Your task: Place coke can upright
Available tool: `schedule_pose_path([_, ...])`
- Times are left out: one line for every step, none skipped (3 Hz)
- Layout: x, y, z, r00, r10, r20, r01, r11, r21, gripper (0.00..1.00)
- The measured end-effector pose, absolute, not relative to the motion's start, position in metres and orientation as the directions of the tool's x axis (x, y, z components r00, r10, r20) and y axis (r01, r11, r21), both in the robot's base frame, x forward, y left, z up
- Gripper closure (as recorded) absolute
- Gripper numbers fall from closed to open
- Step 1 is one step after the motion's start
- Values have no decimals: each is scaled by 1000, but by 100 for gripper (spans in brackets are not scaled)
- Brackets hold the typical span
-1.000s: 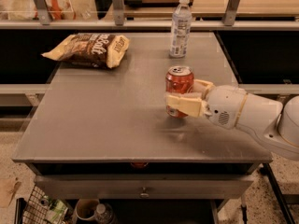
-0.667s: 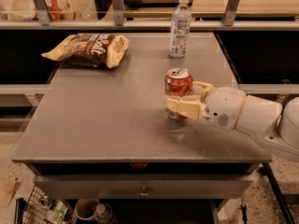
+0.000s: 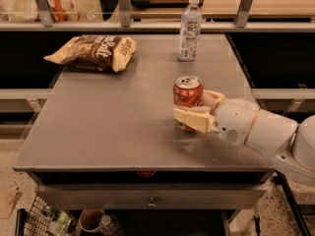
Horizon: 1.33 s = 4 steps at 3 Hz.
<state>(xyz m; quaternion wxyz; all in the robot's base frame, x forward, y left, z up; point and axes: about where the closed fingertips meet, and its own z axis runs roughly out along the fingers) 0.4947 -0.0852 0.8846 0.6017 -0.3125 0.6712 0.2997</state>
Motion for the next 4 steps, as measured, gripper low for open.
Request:
schedule_pose_path([491,-85,879,-75,-12,-997,-763,645,49,100])
schedule_pose_path([490,-85,875,-67,6,-998,-758,650,55,100])
schedule_pose_path([491,-82,870,-89,-2,-996,-750,659,66,100])
schedule_pose_path([491,-80,871,-87,-2,-996,-752,656,64,82])
